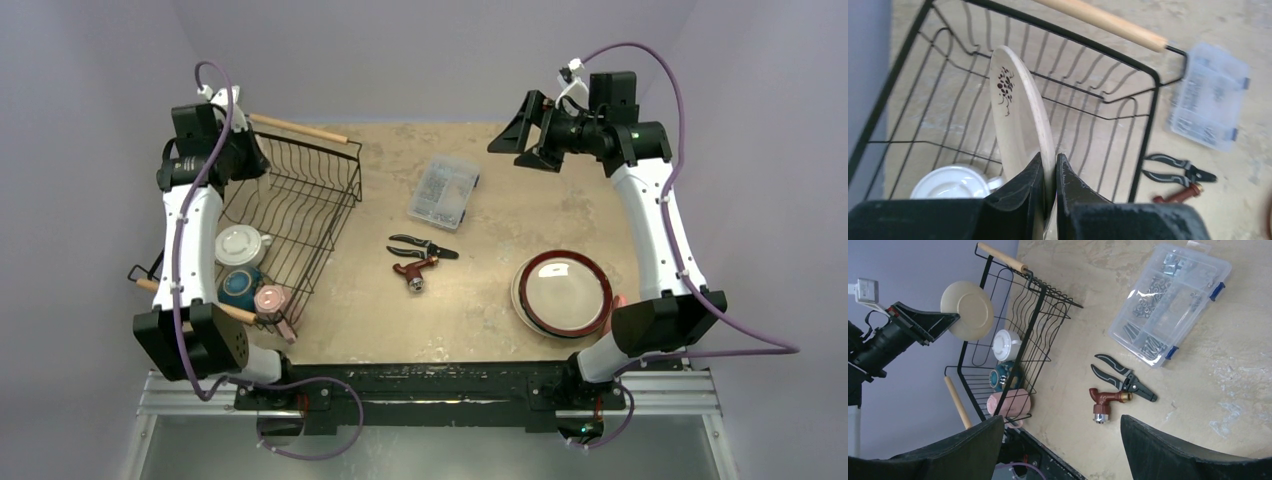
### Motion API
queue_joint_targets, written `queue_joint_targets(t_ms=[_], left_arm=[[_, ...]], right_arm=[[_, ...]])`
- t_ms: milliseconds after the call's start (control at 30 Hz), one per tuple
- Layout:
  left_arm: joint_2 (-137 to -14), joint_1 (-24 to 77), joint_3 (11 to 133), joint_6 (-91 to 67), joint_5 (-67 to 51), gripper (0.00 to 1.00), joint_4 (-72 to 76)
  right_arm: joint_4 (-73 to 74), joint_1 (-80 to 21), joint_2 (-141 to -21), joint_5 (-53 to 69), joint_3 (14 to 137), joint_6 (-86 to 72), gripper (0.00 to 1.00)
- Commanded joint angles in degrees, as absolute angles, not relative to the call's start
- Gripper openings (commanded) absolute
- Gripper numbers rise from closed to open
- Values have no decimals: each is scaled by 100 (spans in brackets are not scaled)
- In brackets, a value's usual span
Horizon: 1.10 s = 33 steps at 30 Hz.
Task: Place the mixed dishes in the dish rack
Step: Pick up the plate from the dish rack, then insert the plate into the dish rack.
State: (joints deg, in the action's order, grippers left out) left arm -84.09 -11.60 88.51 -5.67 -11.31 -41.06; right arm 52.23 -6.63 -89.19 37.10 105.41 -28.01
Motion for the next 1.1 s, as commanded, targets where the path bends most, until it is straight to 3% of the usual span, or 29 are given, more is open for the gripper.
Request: queue_joint_targets(t_ms=[0, 67, 300, 700, 1067], left_arm=[[-7909, -1179, 8341, -580, -3002, 0, -3278], [-7970, -1212, 8268, -423, -4006, 0, -3405], [-8056, -1230, 7758, 211, -5200, 0, -3756], [-9004, -1055, 7732, 921, -5236, 0, -3879], [-9601, -506, 8044, 1007, -4519, 0, -3831]], right_arm=[[5278, -730, -8834, 3870, 10755, -2689, 87], [5304, -757, -8869, 3892, 10770, -2697, 87], [5306, -802, -8966, 3894, 10861, -2886, 89], [5283, -809, -8718, 3776, 10746, -2987, 91], [5230, -806, -8631, 3692, 10775, -3052, 91]])
